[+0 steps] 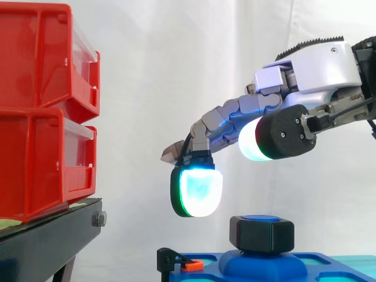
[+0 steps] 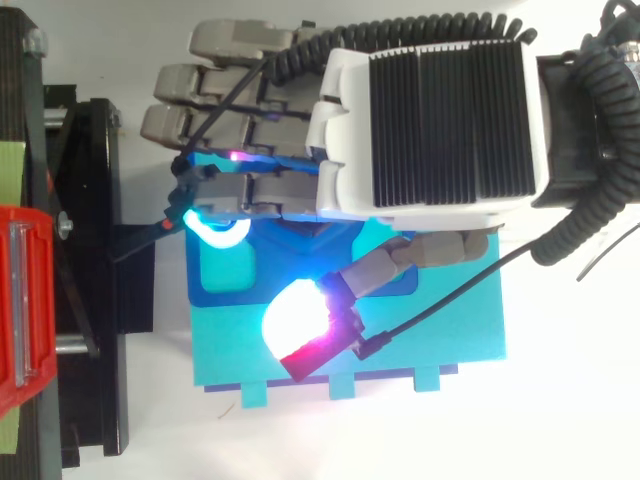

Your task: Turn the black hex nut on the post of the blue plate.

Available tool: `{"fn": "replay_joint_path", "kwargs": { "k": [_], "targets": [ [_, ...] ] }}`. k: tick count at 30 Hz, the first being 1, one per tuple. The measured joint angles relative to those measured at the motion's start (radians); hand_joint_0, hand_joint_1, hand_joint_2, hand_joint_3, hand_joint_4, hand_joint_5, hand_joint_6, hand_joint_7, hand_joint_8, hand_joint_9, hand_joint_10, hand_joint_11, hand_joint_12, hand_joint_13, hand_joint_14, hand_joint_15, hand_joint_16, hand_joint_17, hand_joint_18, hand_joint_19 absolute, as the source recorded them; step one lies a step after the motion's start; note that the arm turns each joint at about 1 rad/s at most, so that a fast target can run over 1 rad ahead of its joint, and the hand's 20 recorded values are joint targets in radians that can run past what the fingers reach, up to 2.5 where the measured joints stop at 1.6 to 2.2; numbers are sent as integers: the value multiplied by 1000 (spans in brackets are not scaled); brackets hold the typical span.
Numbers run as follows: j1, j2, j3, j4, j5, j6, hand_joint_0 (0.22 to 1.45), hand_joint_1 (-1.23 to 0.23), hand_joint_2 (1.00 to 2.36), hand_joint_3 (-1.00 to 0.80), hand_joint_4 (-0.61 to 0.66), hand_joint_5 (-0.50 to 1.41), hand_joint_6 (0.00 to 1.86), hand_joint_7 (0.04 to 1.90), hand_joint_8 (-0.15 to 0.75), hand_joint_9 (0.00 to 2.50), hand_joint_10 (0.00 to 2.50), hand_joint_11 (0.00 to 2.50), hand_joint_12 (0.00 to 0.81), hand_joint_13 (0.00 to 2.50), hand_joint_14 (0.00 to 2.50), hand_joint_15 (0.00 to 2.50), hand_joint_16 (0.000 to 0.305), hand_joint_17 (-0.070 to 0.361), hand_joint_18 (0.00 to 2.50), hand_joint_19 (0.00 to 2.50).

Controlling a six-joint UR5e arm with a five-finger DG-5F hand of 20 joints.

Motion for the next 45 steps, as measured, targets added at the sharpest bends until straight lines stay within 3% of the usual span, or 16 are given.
{"fn": "replay_joint_path", "kwargs": {
  "k": [27,45],
  "targets": [
    [-55,1,-1,-45,-51,-47,461,-240,1000,-500,180,-197,501,1080,218,218,0,0,349,209,0,19,56,125,0,52],
    [-112,1,2,-62,-112,-95,463,-245,1000,-500,177,-189,500,1145,220,240,0,0,348,226,1,19,55,124,0,51]
  ]
}}
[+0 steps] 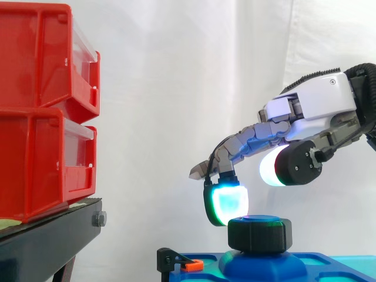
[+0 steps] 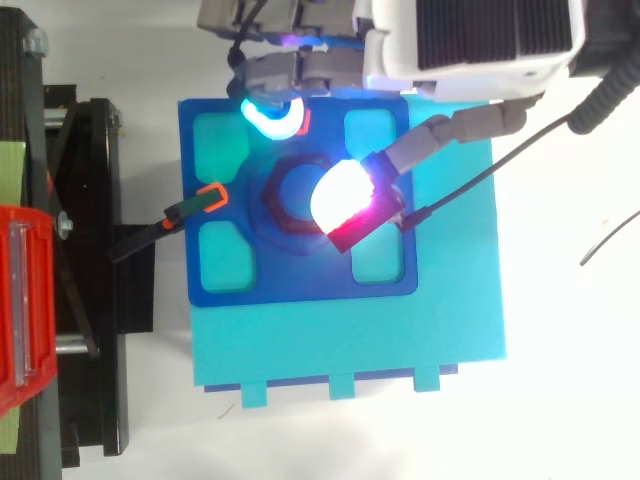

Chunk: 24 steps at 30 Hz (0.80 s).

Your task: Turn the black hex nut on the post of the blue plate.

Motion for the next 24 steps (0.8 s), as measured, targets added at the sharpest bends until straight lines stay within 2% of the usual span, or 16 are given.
{"fn": "replay_joint_path", "kwargs": {
  "k": [5,12,18,20,24],
  "targets": [
    [-5,0,20,-4,-15,-4,464,-244,1000,-500,183,-197,502,1063,219,237,0,0,347,225,0,24,55,124,0,57],
    [10,0,33,19,-15,7,462,-239,1000,-500,174,-211,503,944,219,230,0,0,348,214,0,26,55,125,0,46],
    [45,-1,29,54,-1,38,460,-234,1000,-500,165,-214,503,881,216,221,0,0,347,196,0,18,55,125,0,41],
    [59,-1,17,67,8,46,460,-233,1000,-500,164,-214,502,858,215,213,0,0,346,190,0,13,56,125,0,44],
    [77,-2,-10,97,20,59,459,-232,1000,-500,158,-214,503,837,214,210,0,0,347,182,0,15,56,126,0,33]
  ]
}}
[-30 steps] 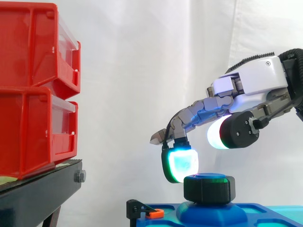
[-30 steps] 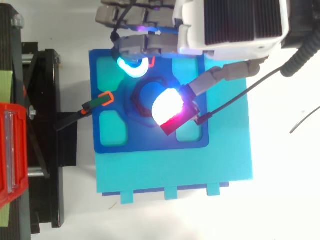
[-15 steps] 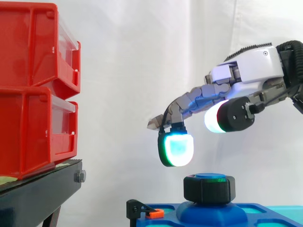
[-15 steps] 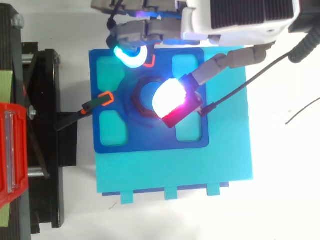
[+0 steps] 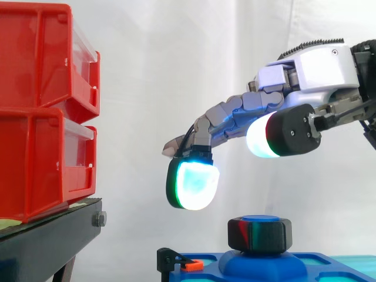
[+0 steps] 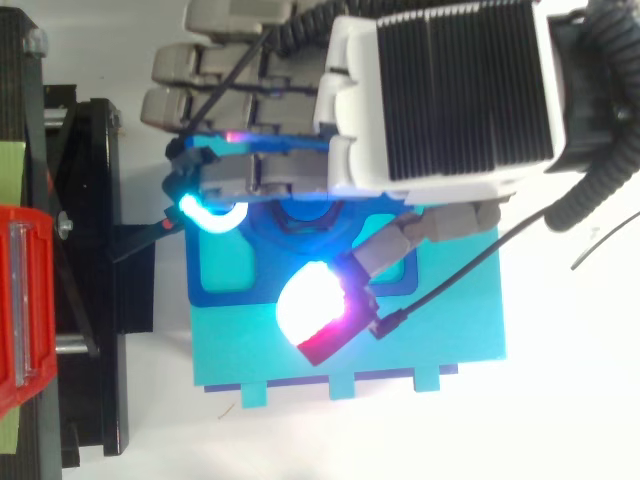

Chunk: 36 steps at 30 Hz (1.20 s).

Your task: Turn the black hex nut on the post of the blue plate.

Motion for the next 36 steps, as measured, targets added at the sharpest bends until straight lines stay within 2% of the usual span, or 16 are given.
{"fn": "replay_joint_path", "kwargs": {
  "k": [7,15,20,36],
  "targets": [
    [20,0,-29,50,16,26,459,-228,1000,-500,161,-213,503,857,213,207,0,0,348,178,0,9,56,126,0,46],
    [22,0,-32,30,21,28,460,-228,1000,-500,181,-196,502,986,216,212,0,0,347,175,0,13,56,126,0,47],
    [22,1,-32,10,22,29,461,-228,1000,-500,177,-195,502,966,215,210,0,0,347,176,0,9,56,126,0,47],
    [-2,1,-32,-10,16,17,462,-229,1000,-500,182,-188,502,1025,218,219,0,0,346,186,0,15,55,124,0,38]
  ]
}}
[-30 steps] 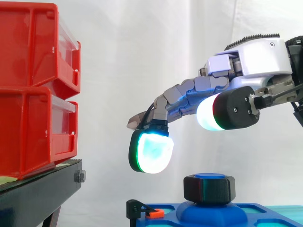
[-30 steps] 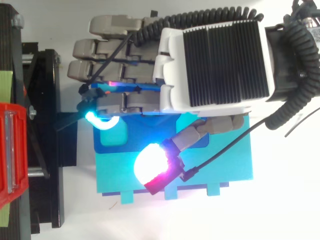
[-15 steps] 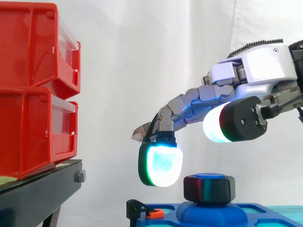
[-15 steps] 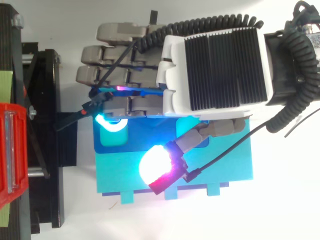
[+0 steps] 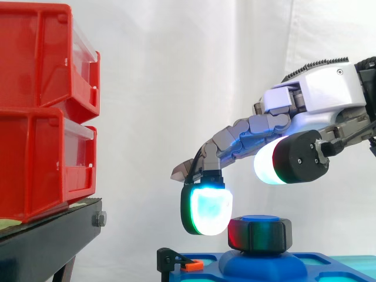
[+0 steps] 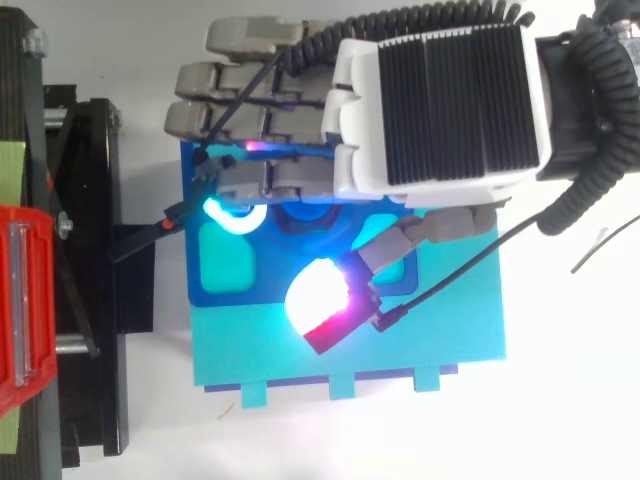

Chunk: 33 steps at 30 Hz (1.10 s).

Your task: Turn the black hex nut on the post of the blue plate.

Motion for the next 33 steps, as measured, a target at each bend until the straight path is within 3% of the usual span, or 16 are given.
{"fn": "replay_joint_path", "kwargs": {
  "k": [26,33],
  "targets": [
    [-53,0,0,-24,-55,-25,466,-238,1000,-500,172,-177,501,1124,217,233,0,0,345,204,0,20,55,123,0,47],
    [-81,0,0,-26,-86,-42,467,-239,1000,-500,172,-176,501,1129,217,234,0,0,345,207,0,20,55,123,0,49]
  ]
}}
